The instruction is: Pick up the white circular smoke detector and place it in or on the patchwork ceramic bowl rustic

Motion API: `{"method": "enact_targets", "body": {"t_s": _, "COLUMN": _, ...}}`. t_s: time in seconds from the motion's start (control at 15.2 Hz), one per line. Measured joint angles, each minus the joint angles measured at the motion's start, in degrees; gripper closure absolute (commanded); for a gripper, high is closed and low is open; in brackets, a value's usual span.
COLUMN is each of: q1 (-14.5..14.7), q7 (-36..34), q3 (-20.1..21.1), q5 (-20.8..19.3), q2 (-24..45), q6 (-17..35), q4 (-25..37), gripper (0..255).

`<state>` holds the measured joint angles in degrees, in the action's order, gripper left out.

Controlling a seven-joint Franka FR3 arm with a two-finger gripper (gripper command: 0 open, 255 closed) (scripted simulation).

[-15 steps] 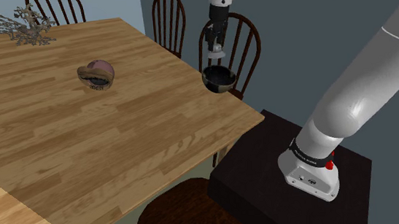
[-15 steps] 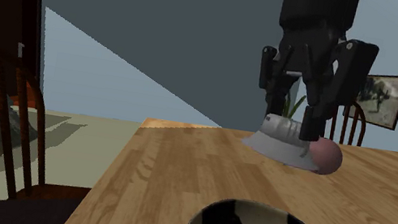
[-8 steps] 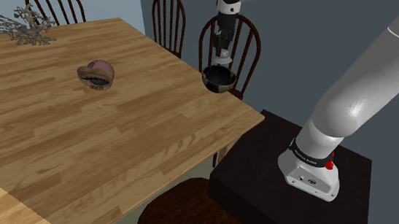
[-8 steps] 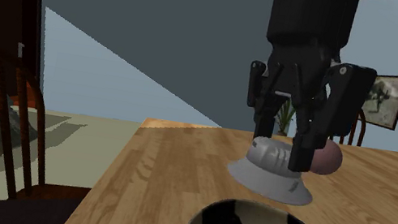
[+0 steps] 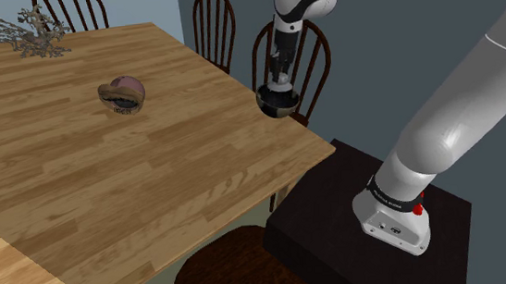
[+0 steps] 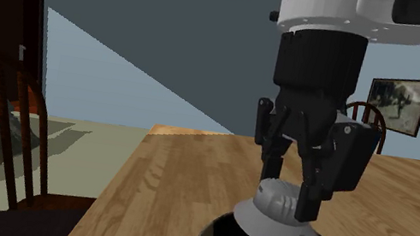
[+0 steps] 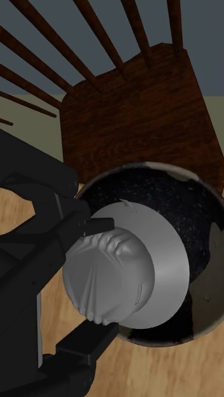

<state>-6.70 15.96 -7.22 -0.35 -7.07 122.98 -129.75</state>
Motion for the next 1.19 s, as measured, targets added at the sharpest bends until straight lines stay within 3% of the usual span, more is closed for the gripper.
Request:
{"method": "enact_targets", "body": {"t_s": 0.26, "q1": 0.0, "q7": 0.2, "q3": -0.1, "q5": 0.2, "q2": 1.4, "q6": 3.0, "q4": -1.6, "gripper": 255}}
{"method": "enact_targets", "body": {"t_s": 0.66, "q1": 0.0, "q7": 0.2, "q3": -0.1, "q5": 0.2, "q2": 1.5, "q6": 3.4, "q4": -1.9, "gripper": 255}}
{"method": "enact_targets", "body": {"t_s": 0.73, "q1": 0.0, "q7": 0.2, "q3": -0.1, "q5": 0.2, "q2": 1.5, "q6": 3.4, "q4": -1.9, "gripper": 0}}
{"method": "enact_targets", "body": {"t_s": 1.19, "q1": 0.0, "q7": 0.2, "q3": -0.1, "q5": 0.1, "q2": 0.9, "q6": 2.5, "q4": -1.5, "gripper": 0}}
